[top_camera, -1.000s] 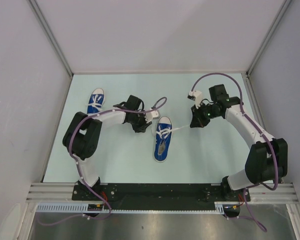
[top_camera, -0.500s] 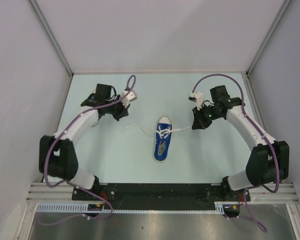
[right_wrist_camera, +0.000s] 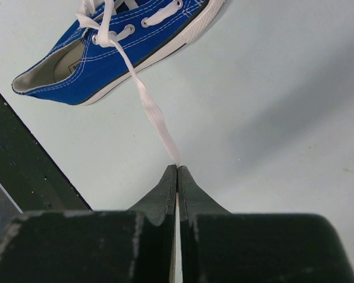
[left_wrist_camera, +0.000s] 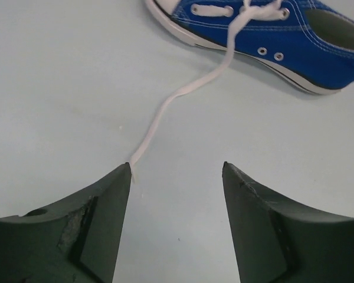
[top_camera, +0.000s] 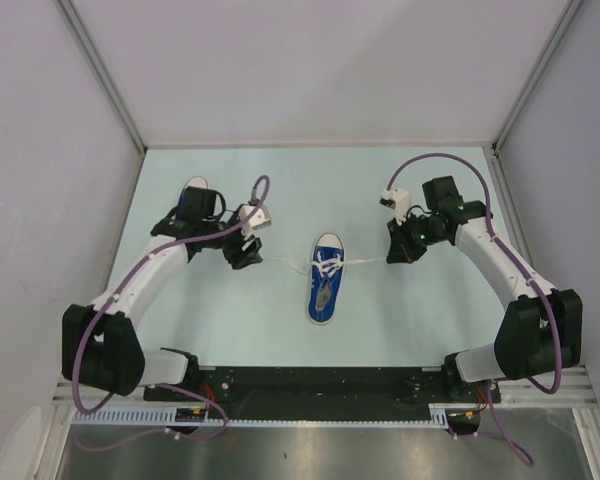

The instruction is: Tie the shoes

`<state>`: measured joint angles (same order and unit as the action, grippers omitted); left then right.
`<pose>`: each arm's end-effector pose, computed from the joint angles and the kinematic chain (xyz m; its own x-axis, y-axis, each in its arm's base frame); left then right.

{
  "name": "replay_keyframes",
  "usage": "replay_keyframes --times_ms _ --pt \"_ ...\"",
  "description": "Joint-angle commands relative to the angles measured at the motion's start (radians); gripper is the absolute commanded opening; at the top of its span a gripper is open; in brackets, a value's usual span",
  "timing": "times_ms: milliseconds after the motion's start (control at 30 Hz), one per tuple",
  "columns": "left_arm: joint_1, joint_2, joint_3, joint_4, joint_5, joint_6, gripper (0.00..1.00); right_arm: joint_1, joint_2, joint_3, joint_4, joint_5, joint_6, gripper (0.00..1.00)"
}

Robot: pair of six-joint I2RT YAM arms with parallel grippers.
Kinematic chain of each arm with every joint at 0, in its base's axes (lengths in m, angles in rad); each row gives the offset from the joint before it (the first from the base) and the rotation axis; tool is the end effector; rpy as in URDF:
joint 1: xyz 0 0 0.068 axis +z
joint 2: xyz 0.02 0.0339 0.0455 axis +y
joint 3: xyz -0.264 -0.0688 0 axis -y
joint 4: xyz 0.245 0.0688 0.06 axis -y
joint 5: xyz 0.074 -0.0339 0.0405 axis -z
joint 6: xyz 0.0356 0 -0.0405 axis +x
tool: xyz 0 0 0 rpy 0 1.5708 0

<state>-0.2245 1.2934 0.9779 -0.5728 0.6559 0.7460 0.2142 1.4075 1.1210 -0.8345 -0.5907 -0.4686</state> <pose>0.2522 -0.0799 0.2691 -0.1813 0.5931 -0.7844 0.9184 0.3873 0.0805 0.2636 0.0776 0.2690 -0.5985 -0.5141 -0.6144 -0.7660 0.5917 0.2511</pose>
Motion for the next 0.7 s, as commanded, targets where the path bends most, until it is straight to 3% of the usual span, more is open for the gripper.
replay_keyframes --times_ms 0,233,667 --pt "-0.091 0.162 0.056 -0.053 -0.002 0.278 0.67 0.007 -0.016 0.000 0.032 -0.003 0.016 0.00" --pt "-0.164 0.476 0.281 -0.113 -0.142 0.400 0.55 0.011 -0.018 0.000 0.049 0.005 0.036 0.00" --pt "-0.243 0.668 0.377 -0.128 -0.257 0.458 0.41 0.001 -0.053 0.002 0.090 0.031 0.077 0.00"
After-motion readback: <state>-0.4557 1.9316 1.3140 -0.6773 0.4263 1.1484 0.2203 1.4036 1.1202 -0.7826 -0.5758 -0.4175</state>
